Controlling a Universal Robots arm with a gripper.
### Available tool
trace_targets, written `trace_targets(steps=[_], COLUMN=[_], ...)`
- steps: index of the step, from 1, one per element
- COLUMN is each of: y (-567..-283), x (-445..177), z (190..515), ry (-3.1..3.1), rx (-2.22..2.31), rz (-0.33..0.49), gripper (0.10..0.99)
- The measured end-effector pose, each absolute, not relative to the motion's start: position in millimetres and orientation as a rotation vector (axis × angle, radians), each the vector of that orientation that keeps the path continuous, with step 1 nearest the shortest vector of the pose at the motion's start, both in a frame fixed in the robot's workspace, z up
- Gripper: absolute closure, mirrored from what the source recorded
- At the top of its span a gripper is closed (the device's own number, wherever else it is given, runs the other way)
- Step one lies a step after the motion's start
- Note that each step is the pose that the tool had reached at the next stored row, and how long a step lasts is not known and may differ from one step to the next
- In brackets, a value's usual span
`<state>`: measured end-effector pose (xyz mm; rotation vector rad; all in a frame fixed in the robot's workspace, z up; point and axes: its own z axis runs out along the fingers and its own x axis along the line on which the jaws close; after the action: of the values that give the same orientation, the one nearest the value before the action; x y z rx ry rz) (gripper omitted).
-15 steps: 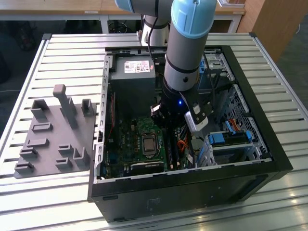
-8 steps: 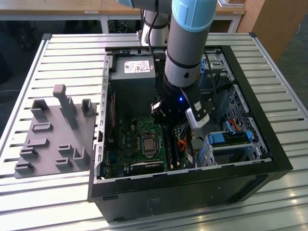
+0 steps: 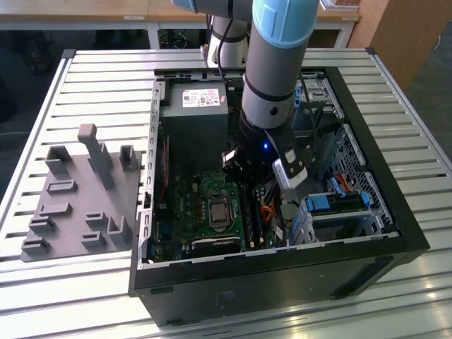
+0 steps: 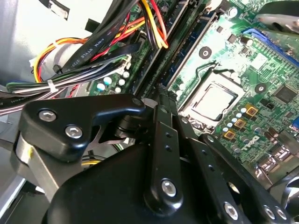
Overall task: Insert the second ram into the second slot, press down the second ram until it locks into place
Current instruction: 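Press down the second ram until it locks into place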
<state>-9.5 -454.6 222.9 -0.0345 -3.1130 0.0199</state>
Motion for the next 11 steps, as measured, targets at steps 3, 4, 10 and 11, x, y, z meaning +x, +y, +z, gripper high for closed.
trace_targets(steps=[3,4,10,11], y=[-454.6,-454.6,-454.6,-454.7], x=[-9.2,-9.2,-9.1,-9.1], z=[221.8,221.3,216.9,215.7], ry=[-3.113,-3.113,-3.113,-3.113], rx=[-0.034,-0.034,-0.034,-0.034], rz=[0.020,0.020,0.021,0.021], gripper=[0.980,0.980,0.980,0.980])
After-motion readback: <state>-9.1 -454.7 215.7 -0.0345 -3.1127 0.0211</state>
